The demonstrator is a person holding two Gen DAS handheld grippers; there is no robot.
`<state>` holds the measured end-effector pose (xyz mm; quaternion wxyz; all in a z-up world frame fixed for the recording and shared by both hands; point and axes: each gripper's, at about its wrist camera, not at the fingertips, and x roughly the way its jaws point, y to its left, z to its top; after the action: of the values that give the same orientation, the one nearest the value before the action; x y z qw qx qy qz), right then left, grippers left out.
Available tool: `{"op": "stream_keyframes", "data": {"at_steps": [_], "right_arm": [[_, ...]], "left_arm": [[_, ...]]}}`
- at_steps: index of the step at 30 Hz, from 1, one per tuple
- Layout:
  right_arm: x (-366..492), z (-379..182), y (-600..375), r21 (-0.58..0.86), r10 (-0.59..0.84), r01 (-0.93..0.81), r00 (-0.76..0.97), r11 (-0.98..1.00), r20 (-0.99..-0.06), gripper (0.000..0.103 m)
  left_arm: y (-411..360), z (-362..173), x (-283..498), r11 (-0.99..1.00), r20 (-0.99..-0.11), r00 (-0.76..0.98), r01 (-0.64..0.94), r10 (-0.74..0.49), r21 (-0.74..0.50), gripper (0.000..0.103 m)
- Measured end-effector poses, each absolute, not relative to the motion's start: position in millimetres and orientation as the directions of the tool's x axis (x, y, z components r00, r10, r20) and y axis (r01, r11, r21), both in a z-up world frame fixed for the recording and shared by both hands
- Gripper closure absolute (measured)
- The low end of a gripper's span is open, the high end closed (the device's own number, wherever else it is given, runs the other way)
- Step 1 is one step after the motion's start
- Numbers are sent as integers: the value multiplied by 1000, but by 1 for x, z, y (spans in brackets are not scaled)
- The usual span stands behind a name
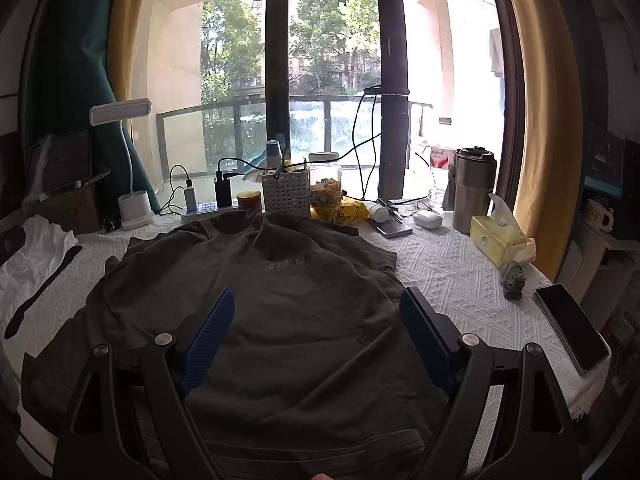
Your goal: Fold small clothes
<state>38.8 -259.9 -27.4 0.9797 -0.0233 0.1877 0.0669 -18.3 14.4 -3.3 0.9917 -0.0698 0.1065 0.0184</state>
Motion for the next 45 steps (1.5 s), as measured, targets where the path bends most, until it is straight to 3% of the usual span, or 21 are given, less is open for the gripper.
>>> {"op": "stream_keyframes", "data": {"at_steps": [18,31,45], "right_arm": [[58,-38,-261,-8,119,-135,901,991,-417,16],[112,-41,-287,32,98,-94,864,995,-495,16],[220,-57,-318,88,105,-62,756,994,-647,16]], "left_arm": [[12,-8,1,991,-264,964,-43,7,-128,1],[4,-13,54,992,-375,927,-47,-2,-121,1],[13,-32,137,985,-567,823,-127,41,-113,1]]}}
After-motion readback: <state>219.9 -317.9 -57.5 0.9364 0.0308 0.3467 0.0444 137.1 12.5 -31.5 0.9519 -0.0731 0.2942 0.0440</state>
